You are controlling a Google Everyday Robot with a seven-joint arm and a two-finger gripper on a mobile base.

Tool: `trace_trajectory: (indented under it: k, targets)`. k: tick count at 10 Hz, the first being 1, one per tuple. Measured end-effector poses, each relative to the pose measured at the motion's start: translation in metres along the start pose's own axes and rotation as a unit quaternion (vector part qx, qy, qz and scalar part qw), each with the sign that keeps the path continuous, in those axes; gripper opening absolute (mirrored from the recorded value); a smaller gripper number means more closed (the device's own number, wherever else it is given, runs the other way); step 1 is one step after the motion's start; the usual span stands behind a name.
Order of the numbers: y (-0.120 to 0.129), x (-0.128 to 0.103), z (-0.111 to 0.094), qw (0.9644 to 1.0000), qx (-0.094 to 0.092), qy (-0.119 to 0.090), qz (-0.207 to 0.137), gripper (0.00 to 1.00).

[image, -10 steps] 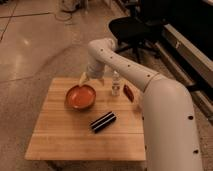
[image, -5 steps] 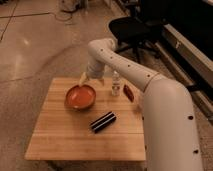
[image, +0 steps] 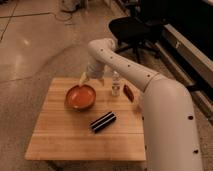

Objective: Pick up the ceramic bowl

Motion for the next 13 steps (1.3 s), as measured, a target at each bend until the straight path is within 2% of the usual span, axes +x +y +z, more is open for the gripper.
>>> trace_trajectory:
  k: [5, 6, 7, 9, 11, 13]
  targets:
    - [0.000, -0.001, 0.002, 1.0000, -0.004, -0.001, -0.001, 0.80]
    - [0.007, -0.004, 0.011, 0.9997, -0.022, -0.005, -0.002, 0.80]
    - [0.018, -0.009, 0.026, 0.9988, -0.048, -0.010, -0.002, 0.80]
    - [0.036, -0.020, 0.058, 0.9953, -0.096, -0.016, 0.002, 0.80]
    - [0.036, -0.029, 0.083, 0.9937, -0.110, -0.018, 0.012, 0.80]
    - [0.027, -0.042, 0.112, 0.9936, -0.105, -0.027, 0.032, 0.80]
